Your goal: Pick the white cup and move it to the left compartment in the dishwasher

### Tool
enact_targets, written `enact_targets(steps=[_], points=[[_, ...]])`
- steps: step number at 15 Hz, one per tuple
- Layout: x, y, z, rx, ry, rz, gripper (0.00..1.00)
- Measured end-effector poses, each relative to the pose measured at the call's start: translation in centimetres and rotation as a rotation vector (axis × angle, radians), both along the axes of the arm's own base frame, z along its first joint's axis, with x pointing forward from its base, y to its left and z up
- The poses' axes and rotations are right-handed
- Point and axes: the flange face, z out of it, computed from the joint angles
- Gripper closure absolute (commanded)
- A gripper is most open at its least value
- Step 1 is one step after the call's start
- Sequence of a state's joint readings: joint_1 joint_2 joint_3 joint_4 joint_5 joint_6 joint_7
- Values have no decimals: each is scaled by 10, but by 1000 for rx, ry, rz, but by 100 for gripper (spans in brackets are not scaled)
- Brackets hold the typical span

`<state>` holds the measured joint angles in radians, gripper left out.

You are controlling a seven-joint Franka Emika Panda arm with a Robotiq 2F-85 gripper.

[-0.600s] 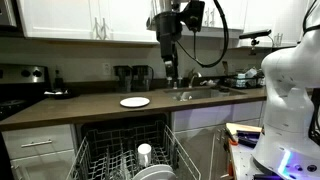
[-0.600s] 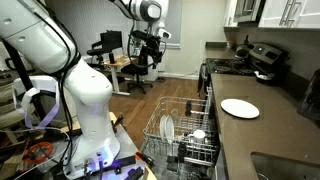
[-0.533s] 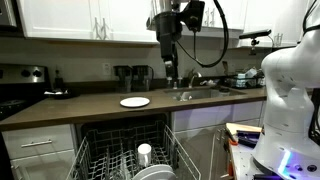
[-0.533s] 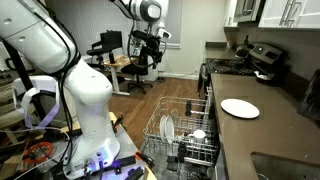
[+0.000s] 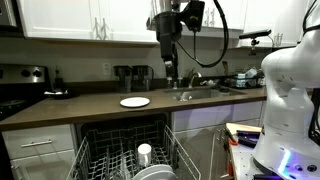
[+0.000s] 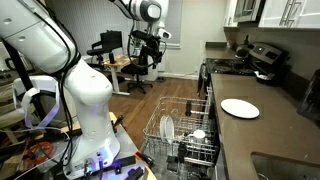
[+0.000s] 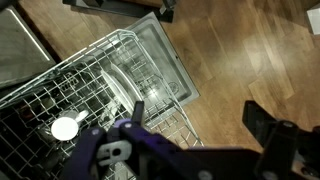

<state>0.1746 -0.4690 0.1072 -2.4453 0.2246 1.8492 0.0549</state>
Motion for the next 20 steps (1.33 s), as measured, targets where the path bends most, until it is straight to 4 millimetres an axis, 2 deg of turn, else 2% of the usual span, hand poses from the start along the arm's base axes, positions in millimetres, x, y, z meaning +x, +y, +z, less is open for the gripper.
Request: enact_targets(steps=[4, 7, 12, 20], points=[[4, -7, -6, -19, 8, -5, 0], [17, -27, -25, -28, 45, -53, 0], [53, -63, -76, -11, 60, -169, 0], [98, -99, -158, -37, 39, -463, 0]])
